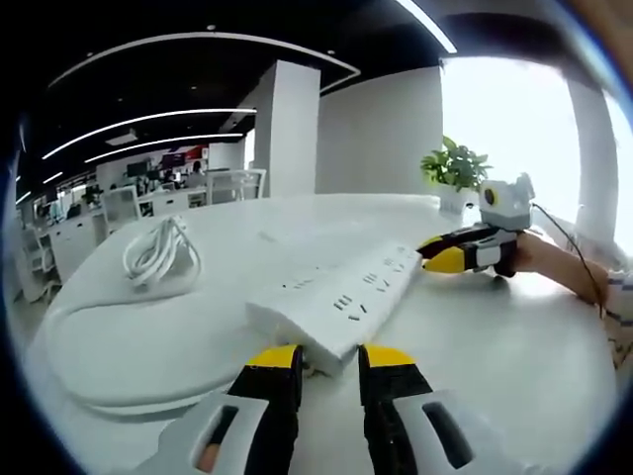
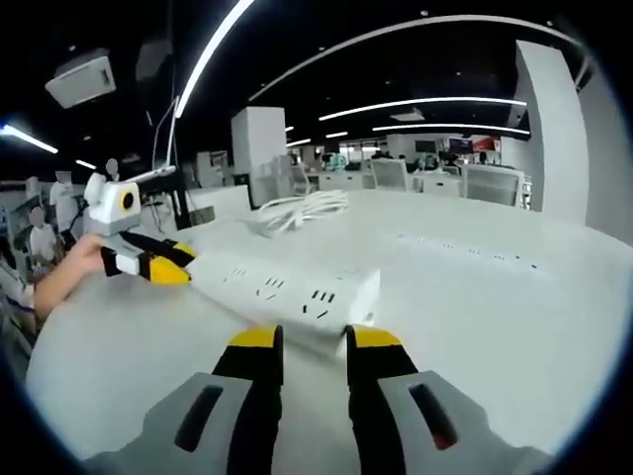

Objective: Straighten the power strip on the desk, plug the charger into it

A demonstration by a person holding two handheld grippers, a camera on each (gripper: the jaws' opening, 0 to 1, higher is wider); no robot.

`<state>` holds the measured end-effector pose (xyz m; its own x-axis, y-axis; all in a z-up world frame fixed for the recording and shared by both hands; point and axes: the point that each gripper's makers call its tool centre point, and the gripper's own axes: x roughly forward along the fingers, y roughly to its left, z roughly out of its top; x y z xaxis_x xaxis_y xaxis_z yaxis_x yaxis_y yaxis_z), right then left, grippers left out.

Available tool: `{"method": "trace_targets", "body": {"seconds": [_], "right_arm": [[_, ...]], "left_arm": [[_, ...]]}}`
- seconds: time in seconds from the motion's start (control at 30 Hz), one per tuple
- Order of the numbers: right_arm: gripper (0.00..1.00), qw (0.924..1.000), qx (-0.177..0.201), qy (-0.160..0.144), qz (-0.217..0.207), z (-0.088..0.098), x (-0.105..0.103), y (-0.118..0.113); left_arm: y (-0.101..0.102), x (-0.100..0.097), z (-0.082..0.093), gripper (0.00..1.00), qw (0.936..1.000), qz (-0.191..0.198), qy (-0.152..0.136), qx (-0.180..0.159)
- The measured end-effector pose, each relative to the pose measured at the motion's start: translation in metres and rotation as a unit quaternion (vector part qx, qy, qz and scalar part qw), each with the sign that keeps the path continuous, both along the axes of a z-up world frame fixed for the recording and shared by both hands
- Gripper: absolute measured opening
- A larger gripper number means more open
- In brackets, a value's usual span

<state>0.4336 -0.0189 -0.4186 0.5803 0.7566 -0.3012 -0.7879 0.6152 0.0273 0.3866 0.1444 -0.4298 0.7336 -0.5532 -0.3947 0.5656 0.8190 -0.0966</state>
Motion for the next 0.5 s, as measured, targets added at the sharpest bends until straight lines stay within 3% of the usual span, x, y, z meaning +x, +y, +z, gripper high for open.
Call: {"method": "trace_targets", "body": {"seconds": [0.5], "right_arm": [[0.25,0.9999,-0.003,0.004,-0.009,-0.001,-0.013,-0.005]], "left_arm": [[-0.003,-0.006,0.000,0.23,0.9999,-0.011,0.004,0.004]]}}
